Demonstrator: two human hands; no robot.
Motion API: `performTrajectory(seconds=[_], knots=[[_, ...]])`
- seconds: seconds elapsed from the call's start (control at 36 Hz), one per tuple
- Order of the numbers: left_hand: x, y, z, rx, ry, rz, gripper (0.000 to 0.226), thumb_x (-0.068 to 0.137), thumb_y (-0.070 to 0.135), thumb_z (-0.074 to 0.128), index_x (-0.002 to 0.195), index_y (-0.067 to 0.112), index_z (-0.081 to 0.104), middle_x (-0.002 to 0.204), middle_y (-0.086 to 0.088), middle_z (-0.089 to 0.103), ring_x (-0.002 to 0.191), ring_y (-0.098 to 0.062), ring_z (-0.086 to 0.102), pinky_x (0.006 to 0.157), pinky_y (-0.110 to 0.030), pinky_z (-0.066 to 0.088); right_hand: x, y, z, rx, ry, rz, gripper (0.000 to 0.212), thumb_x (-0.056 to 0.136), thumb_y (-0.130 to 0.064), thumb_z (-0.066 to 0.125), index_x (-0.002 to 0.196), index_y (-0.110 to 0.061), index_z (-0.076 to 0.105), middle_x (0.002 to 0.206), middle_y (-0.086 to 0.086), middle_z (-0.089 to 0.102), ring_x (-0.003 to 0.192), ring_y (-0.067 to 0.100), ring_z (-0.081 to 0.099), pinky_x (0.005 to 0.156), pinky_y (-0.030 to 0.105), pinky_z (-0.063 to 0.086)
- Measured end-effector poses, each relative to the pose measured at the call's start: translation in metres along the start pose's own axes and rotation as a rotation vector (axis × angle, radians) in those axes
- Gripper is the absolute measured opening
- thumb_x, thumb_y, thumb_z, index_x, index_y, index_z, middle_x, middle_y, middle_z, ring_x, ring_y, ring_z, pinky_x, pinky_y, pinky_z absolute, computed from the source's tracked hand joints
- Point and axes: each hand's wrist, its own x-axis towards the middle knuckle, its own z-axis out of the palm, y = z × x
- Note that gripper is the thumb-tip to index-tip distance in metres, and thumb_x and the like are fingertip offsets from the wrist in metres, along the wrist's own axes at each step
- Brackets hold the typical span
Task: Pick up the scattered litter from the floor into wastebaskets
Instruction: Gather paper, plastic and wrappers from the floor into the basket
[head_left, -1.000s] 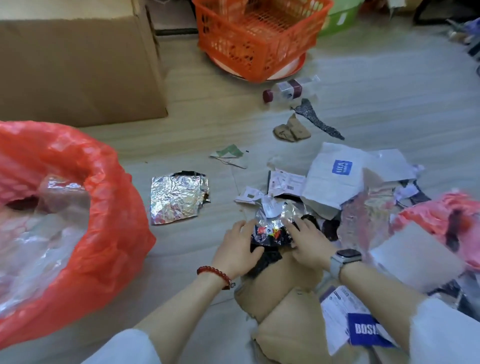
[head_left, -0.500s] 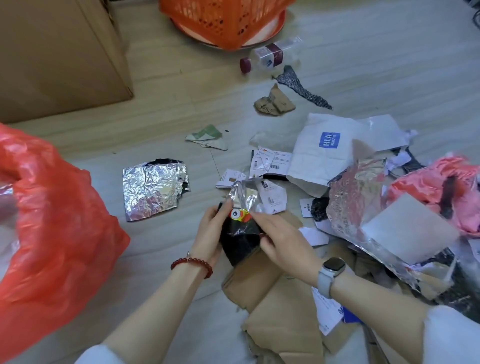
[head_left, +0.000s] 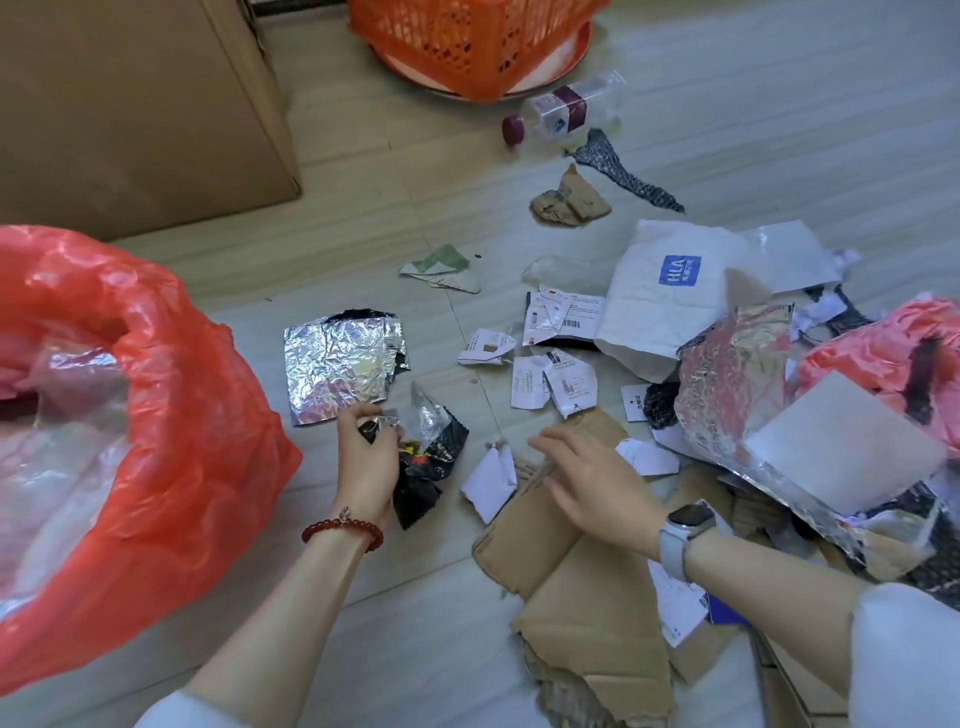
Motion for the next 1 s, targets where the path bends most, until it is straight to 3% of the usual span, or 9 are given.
performTrajectory(seconds=[0.14, 0.22, 0.33, 0.47, 0.58, 0.69, 0.81, 0.92, 1.0], knots=[[-0.005, 0.004, -0.009, 0.116, -0.024, 0.032, 0.031, 0.089, 0.003, 0.038, 0.112, 0.02, 0.052, 0.085, -0.009, 0.056, 0.064, -0.022, 0.052, 0.057, -0.027, 0.046, 0.012, -0.001, 0.003, -0.093, -0.211, 0.019, 0.062, 0.092, -0.034, 0.048, 0.145, -0.023, 0.019, 0.152, 0.001, 0.02, 0.14, 0.02, 0.02, 0.111, 0.037, 0.027], [-0.011, 0.001, -0.012, 0.48, -0.084, 0.177, 0.024, 0.089, 0.028, 0.054, 0.111, 0.02, 0.052, 0.091, 0.005, 0.057, 0.082, -0.013, 0.05, 0.067, -0.026, 0.037, 0.02, -0.01, 0.006, -0.124, -0.27, -0.034, 0.068, 0.091, -0.043, 0.048, 0.147, -0.028, 0.013, 0.156, -0.004, 0.009, 0.144, 0.017, 0.008, 0.114, 0.04, 0.016], [-0.012, -0.018, -0.015, 0.881, -0.22, 0.309, 0.067, 0.067, 0.044, 0.075, 0.122, 0.021, 0.043, 0.111, 0.002, 0.042, 0.102, -0.012, 0.044, 0.085, -0.025, 0.038, 0.036, -0.021, 0.01, -0.24, -0.331, -0.135, 0.069, 0.091, -0.046, 0.047, 0.147, -0.032, 0.009, 0.157, -0.006, 0.003, 0.145, 0.017, 0.0, 0.115, 0.046, 0.01], [-0.009, -0.04, -0.029, 1.153, -0.231, 0.354, 0.057, 0.068, 0.036, 0.075, 0.115, 0.016, 0.049, 0.134, -0.005, 0.029, 0.122, -0.028, 0.033, 0.092, -0.034, 0.041, 0.046, -0.03, 0.021, -0.362, -0.297, -0.176, 0.051, 0.087, -0.029, 0.055, 0.135, -0.02, 0.039, 0.13, 0.007, 0.044, 0.126, 0.027, 0.036, 0.098, 0.044, 0.031], [-0.012, -0.042, -0.031, 1.217, -0.192, 0.5, 0.033, 0.079, 0.026, 0.068, 0.107, 0.017, 0.054, 0.134, 0.001, 0.039, 0.115, -0.026, 0.039, 0.073, -0.035, 0.046, 0.047, -0.033, 0.024, -0.411, -0.191, -0.224, 0.03, 0.058, -0.021, 0.077, 0.082, -0.013, 0.063, 0.079, 0.005, 0.06, 0.073, 0.025, 0.06, 0.06, 0.031, 0.044], [-0.009, -0.047, -0.032, 1.224, -0.209, 0.63, 0.019, 0.078, 0.017, 0.067, 0.096, 0.015, 0.06, 0.117, 0.001, 0.055, 0.102, -0.028, 0.05, 0.059, -0.029, 0.041, 0.051, -0.024, 0.008, -0.205, -0.121, -0.11, 0.026, 0.083, -0.024, 0.057, 0.102, -0.007, 0.055, 0.106, 0.011, 0.052, 0.1, 0.029, 0.049, 0.08, 0.037, 0.034], [-0.007, -0.049, -0.033, 1.148, -0.161, 0.656, 0.014, 0.076, 0.01, 0.066, 0.09, 0.01, 0.063, 0.108, -0.002, 0.062, 0.095, -0.03, 0.056, 0.06, -0.032, 0.044, 0.059, -0.001, -0.009, -0.119, 0.023, 0.158, 0.051, 0.088, -0.045, 0.045, 0.114, -0.003, 0.051, 0.128, 0.012, 0.044, 0.123, 0.029, 0.035, 0.097, 0.041, 0.03], [0.0, -0.041, -0.033, 1.069, -0.053, 0.7, 0.014, 0.078, 0.01, 0.061, 0.092, 0.008, 0.062, 0.098, -0.008, 0.066, 0.088, -0.032, 0.062, 0.061, -0.037, 0.049, 0.072, 0.016, -0.009, -0.053, -0.09, 0.296, 0.046, 0.091, -0.047, 0.045, 0.119, -0.01, 0.049, 0.155, 0.008, 0.008, 0.143, 0.031, -0.001, 0.114, 0.053, 0.01], [0.01, -0.024, -0.027, 1.067, 0.034, 0.682, 0.013, 0.083, 0.009, 0.055, 0.096, 0.009, 0.058, 0.096, -0.012, 0.064, 0.089, -0.034, 0.06, 0.061, -0.036, 0.042, 0.08, 0.014, -0.003, -0.051, -0.219, 0.289, 0.041, 0.092, -0.047, 0.043, 0.122, -0.018, 0.045, 0.157, 0.006, -0.005, 0.143, 0.035, -0.009, 0.113, 0.059, 0.005]])
